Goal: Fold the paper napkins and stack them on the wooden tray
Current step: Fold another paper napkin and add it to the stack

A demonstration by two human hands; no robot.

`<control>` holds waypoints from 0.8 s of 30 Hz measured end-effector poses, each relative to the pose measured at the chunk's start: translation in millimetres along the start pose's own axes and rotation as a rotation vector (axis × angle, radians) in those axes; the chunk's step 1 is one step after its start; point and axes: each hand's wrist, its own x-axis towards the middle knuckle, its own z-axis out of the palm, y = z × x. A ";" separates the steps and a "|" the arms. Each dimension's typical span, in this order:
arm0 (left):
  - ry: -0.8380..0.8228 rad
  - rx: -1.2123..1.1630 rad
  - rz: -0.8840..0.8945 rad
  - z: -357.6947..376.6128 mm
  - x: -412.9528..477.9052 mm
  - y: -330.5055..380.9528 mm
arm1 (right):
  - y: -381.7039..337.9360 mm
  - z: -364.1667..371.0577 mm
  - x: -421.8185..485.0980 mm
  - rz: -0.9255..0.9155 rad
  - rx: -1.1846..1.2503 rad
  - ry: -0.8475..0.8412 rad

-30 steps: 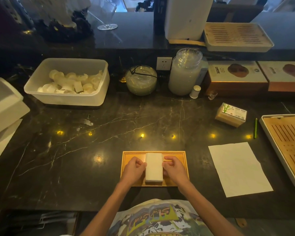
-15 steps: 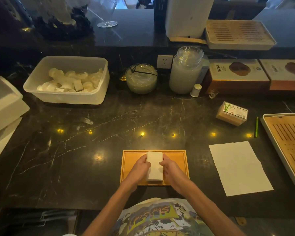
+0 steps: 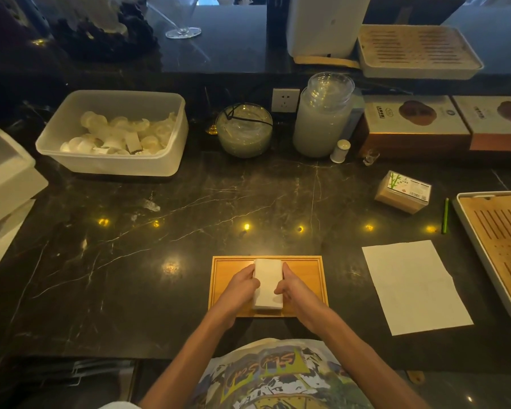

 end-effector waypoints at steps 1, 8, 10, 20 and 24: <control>-0.001 0.018 0.013 -0.2 0.2 -0.6 | 0.0 -0.4 0.5 -0.001 -0.008 0.000; 0.071 0.029 0.067 -3.5 1.4 -7.1 | -1.4 -1.0 3.4 0.002 -0.070 -0.009; 0.088 0.044 0.089 -4.2 1.2 -8.2 | -0.8 -0.3 3.8 -0.017 -0.085 -0.004; 0.065 0.496 0.258 -3.3 -5.8 -14.3 | 8.5 -3.5 0.3 -0.166 -0.304 0.064; 0.043 0.567 0.274 -5.0 -8.1 -15.6 | 10.5 -4.2 1.9 -0.186 -0.424 0.096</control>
